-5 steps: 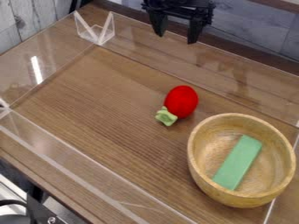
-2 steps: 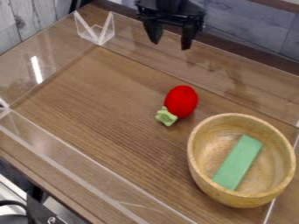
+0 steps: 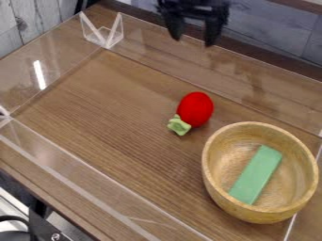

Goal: Put the green stick in the brown bowl

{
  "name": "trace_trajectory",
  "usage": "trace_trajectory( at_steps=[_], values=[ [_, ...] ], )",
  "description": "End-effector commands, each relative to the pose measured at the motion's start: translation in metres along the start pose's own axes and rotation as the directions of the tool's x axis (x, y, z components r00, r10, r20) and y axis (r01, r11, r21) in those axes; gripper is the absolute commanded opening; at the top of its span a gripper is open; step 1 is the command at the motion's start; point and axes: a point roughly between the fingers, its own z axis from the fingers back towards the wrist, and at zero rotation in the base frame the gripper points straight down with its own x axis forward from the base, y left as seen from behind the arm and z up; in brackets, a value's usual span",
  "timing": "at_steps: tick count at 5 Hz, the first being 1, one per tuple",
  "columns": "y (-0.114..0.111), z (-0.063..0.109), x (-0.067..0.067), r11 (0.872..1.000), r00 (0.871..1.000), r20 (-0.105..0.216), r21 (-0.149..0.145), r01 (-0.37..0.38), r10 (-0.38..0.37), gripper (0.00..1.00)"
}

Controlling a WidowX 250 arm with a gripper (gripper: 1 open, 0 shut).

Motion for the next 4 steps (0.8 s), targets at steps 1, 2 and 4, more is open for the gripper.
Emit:
trace_trajectory(
  at_steps=[1, 2, 4],
  values=[
    [0.013, 0.021, 0.019, 0.998, 0.995, 0.082, 0.003, 0.058, -0.058, 1.00],
    [0.015, 0.006, 0.011, 0.996, 0.994, 0.063, 0.000, 0.094, -0.094, 1.00],
    [0.005, 0.016, -0.002, 0.997, 0.995, 0.073, -0.030, 0.076, -0.073, 1.00]
  ],
)
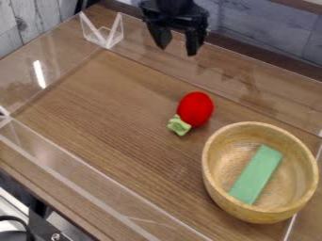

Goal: Put the green stick in the brown bowl

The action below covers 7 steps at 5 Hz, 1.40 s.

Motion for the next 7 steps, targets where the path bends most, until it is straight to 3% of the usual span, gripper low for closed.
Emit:
trace_trajectory(
  at_steps=[1, 3, 5, 7],
  values=[
    [-0.004, 0.037, 0.005, 1.000, 0.996, 0.083, 0.005, -0.020, 0.020, 1.00],
    [-0.029, 0.031, 0.004, 0.998, 0.997, 0.055, -0.011, 0.055, -0.054, 1.00],
    [-0.028, 0.019, 0.006, 0.999, 0.999, 0.032, 0.011, 0.040, -0.040, 1.00],
    [-0.039, 0.035, 0.009, 0.987, 0.987, 0.026, -0.022, 0.159, -0.158, 1.00]
  ],
)
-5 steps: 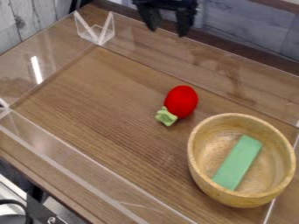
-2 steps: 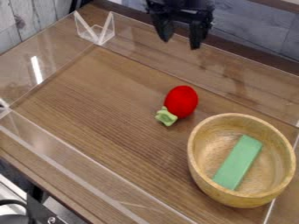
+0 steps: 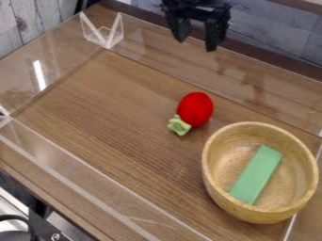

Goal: Put the green stick in the brown bowl

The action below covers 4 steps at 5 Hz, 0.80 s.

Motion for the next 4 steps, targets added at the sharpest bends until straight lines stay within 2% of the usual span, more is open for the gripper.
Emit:
trace_trajectory(
  at_steps=[1, 2, 3, 4],
  values=[
    [0.020, 0.021, 0.014, 0.998, 0.996, 0.067, 0.019, 0.054, -0.055, 1.00],
    [0.041, 0.013, 0.010, 0.998, 0.997, 0.057, 0.018, 0.054, -0.055, 1.00],
    [0.035, 0.020, 0.003, 1.000, 0.998, 0.068, 0.010, -0.019, 0.019, 1.00],
    [0.028, 0.026, -0.001, 0.999, 0.996, 0.071, 0.005, -0.050, 0.050, 1.00]
  ],
)
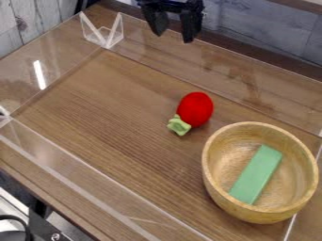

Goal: Put the green stick in the brown bowl

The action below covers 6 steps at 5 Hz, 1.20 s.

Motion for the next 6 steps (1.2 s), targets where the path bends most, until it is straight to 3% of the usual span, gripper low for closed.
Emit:
trace_trajectory(
  at_steps=[1, 2, 3, 4, 6],
  values=[
    [0.000, 0.016, 0.025, 1.000, 0.998, 0.065, 0.017, 0.007, -0.008, 1.00],
    [-0.001, 0.014, 0.033, 1.000, 0.999, 0.048, 0.008, 0.008, -0.008, 1.00],
    [0.007, 0.002, 0.022, 0.996, 0.996, 0.050, 0.030, -0.078, 0.077, 1.00],
    [0.014, 0.002, 0.017, 0.987, 0.986, 0.065, 0.034, -0.154, 0.152, 1.00],
    [0.025, 0.016, 0.032, 0.991, 0.987, 0.088, 0.003, -0.137, 0.136, 1.00]
  ],
)
